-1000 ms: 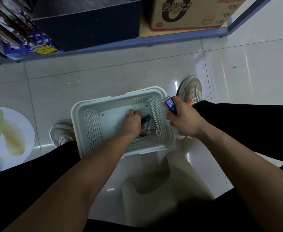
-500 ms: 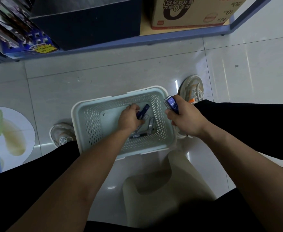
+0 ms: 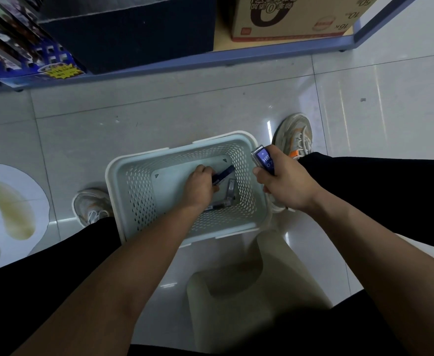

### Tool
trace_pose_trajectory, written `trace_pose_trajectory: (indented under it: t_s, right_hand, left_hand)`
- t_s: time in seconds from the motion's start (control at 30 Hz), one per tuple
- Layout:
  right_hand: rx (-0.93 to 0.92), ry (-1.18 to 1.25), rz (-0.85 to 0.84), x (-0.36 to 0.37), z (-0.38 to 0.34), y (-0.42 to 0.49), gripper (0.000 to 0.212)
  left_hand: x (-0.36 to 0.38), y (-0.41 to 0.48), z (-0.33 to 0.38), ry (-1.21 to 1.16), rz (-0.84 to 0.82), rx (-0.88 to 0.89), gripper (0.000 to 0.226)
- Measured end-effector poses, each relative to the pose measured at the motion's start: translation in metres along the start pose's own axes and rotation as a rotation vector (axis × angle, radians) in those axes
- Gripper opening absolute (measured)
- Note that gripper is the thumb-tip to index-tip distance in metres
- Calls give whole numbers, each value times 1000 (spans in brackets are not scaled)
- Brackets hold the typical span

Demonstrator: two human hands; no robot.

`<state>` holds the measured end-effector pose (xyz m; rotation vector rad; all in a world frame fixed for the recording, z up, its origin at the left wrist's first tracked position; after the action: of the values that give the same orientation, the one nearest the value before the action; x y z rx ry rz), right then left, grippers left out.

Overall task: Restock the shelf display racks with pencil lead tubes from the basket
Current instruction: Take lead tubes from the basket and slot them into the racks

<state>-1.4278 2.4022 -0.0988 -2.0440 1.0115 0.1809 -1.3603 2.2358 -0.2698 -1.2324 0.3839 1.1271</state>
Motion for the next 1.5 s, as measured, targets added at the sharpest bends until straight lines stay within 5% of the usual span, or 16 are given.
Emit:
trace_pose_trajectory:
  t_s: [0.43,0.6,0.87,1.03,1.2,1.33,1.5]
  right_hand:
    - [7,14,4,1,-1,2,25]
    - [2,0,3,1,-1,3,26]
    - [-21,-10,5,1,-4,2,27]
    - [-21,-11,6,2,-5,3,26]
    - [-13,6,10,2,-5,4,25]
    - [-14,11,18,1,-3,4,22]
    - [-18,12,15,1,-3,4,20]
  left_hand:
    - [-5,6,-7,74,-29,89,37]
    - [-13,14,-12,15,-214,100,21]
    - [-15,14,-39,-90,-424,26,28]
    - [-30,10,-56,-91,-288,-103,25]
    - [-16,3,-18,-9,-197,47,52]
    - [-13,7,1,165,-55,121,42]
    - [-11,9,-1,175,-116,132,47]
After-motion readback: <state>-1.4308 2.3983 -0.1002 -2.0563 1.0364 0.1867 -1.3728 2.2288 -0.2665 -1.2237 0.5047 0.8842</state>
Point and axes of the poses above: each hand's wrist, its own y-axis towards the middle knuckle, its own x-axis out of the palm, z = x × y, the point moved 6 cm from there along y, towards the middle knuckle, and after that the axes turned 9 degrees about y, right-handed, at the moved point
